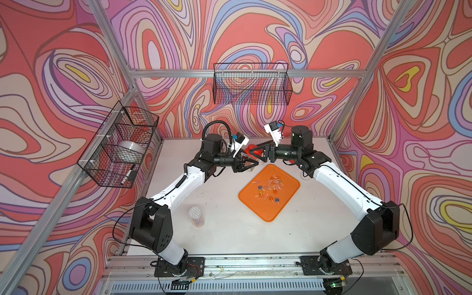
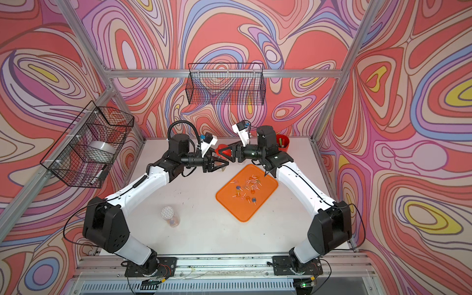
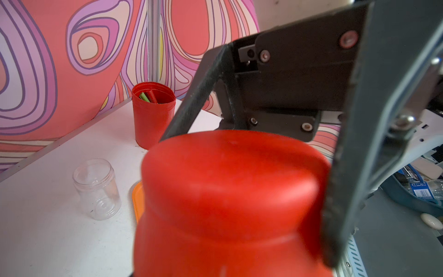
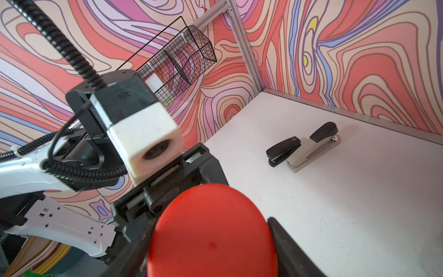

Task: Pour the candies out of the jar
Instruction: Unscrew the lid from the jar.

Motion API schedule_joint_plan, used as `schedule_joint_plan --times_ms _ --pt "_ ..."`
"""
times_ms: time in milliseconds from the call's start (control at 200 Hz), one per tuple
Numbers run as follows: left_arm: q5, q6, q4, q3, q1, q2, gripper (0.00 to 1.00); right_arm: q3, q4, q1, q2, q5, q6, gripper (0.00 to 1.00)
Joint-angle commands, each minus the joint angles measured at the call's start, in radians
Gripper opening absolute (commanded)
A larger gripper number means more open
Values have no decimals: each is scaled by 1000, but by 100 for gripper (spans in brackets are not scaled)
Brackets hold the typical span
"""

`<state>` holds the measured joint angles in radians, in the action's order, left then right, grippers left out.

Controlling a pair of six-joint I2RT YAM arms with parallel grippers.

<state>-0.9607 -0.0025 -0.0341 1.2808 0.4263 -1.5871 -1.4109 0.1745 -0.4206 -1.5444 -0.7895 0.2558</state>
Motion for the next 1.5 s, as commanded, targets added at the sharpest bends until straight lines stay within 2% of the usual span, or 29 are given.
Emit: schedule_joint_plan --times_ms 0,40,195,300,406,621,691,791,891,947,997,1117,1177,1252,1357,1497 --pt "-18 10 -50 18 12 16 0 -5 31 -44 1 -93 -15 39" --pt "-2 18 -36 23 12 16 0 -14 42 -44 -3 -50 0 40" --pt "88 38 -5 26 22 17 0 -40 41 -44 -16 140 136 58" --pt "167 47 10 29 32 15 0 -50 49 -45 -15 281 215 62" --pt "257 76 50 42 52 10 0 -45 58 -54 -5 386 225 65" --pt "368 140 121 79 94 -8 0 -60 91 -81 -20 481 214 67" --pt "376 143 125 84 99 -11 0 -65 99 -87 -29 481 210 67" --pt "373 142 120 84 100 -7 0 -55 96 -90 -30 457 192 61" --pt "331 148 123 84 98 -1 0 -38 86 -88 -18 378 127 50" --pt "266 152 123 84 91 3 0 -32 83 -81 -7 291 57 46" --pt "181 140 109 83 79 3 0 -18 64 -64 5 161 4 43" --pt "-3 106 86 90 48 3 0 7 24 -19 27 -93 -44 41" --pt "-20 115 91 92 45 11 0 6 27 -5 31 -151 -55 40" --pt "-23 127 104 92 45 21 0 7 30 2 35 -157 -64 40" --pt "-15 128 115 97 45 22 0 -6 34 4 20 -104 -35 46" --pt "22 130 120 95 46 19 0 -31 73 7 11 65 25 76"
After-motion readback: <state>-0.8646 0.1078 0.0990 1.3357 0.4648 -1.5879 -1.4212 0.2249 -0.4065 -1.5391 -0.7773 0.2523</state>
